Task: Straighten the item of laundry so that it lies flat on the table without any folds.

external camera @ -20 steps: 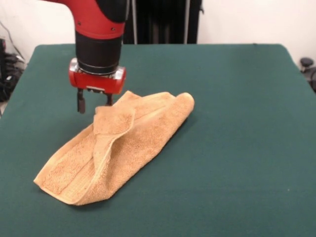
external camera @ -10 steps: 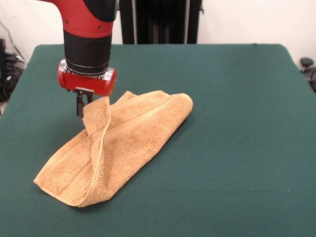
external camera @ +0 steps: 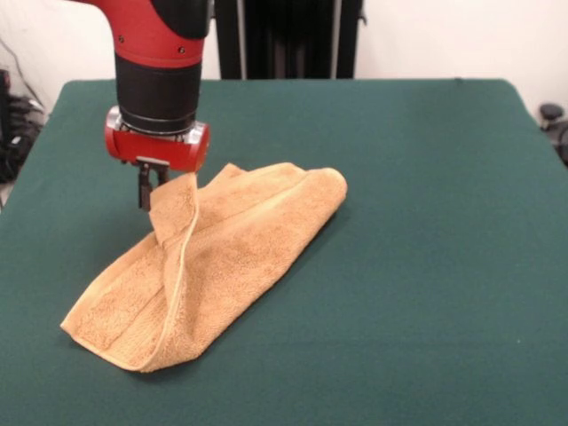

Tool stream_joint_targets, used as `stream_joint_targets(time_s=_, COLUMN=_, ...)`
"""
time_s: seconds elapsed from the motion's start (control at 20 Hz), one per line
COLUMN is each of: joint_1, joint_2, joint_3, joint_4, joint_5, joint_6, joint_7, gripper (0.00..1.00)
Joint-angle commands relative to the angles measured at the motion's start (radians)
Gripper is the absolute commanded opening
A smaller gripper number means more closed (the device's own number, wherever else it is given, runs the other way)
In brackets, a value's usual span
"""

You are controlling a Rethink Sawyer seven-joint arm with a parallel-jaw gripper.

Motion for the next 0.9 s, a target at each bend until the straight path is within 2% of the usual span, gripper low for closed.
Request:
stream_joint_targets(time_s=0.05, joint_1=0.006, joint_2=0.048, joint_3=0.059, joint_4=0.082, joint_5=-0.028, joint_6=-0.031, joint_7=0.012, gripper=0.0)
stream_joint_targets(time_s=0.4, joint_1=0.012, joint_2=-0.013, joint_3=0.084, joint_4=0.064, joint_5=0.062, joint_6=0.127, joint_7=0.014, gripper=0.0)
stream_joint_targets(time_s=0.9, joint_1=0.057, joint_2=0.003, joint_3=0.07, joint_4=-0.067, joint_5=0.178, joint_6=0.303, joint_7=0.074, gripper=0.0)
